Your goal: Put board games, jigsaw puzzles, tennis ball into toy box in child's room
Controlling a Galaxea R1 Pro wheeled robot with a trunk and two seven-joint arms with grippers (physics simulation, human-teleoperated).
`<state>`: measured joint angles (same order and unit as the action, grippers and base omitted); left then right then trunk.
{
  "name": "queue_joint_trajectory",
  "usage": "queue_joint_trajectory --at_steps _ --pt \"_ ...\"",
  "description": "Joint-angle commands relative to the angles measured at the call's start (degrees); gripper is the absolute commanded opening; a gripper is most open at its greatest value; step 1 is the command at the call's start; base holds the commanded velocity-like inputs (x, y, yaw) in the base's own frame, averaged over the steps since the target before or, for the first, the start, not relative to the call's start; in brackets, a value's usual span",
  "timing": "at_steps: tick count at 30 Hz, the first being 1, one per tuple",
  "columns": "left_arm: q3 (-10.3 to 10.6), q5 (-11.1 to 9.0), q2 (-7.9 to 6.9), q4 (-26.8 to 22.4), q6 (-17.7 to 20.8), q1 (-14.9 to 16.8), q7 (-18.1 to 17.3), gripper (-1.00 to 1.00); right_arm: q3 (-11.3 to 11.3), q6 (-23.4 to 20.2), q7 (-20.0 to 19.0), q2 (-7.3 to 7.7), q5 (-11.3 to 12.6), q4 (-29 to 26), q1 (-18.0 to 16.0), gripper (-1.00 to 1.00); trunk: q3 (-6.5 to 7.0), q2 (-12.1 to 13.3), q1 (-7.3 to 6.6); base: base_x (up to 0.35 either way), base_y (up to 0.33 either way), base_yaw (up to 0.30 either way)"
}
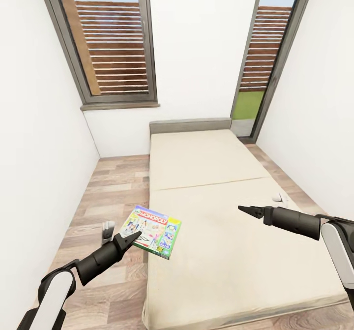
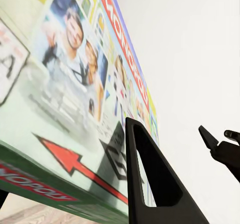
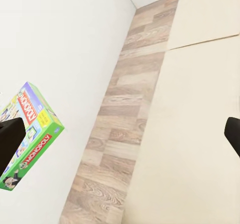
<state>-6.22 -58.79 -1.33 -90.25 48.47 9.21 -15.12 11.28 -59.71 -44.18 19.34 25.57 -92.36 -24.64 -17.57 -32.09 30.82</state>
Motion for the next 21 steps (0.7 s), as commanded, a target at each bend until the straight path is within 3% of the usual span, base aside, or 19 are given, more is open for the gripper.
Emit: queue_joint_trajectory --at_steps 1,21 --pt "-0.1 0.2 0.01 0.0 0.3 0.0 -0.3 -1.0 0.1 -0.2 -0.4 0.0 -0.3 0.0 -0.1 1.0 0.2 0.3 -0.2 0.0 0.0 0.0" --pt "-0.1 0.2 0.0 0.0 0.3 0.0 0.1 -1.0 0.1 -0.2 -0.4 -0.06 -0.3 0.0 -0.1 1.0 5.43 8.4 -4.6 0.0 0.0 0.0"
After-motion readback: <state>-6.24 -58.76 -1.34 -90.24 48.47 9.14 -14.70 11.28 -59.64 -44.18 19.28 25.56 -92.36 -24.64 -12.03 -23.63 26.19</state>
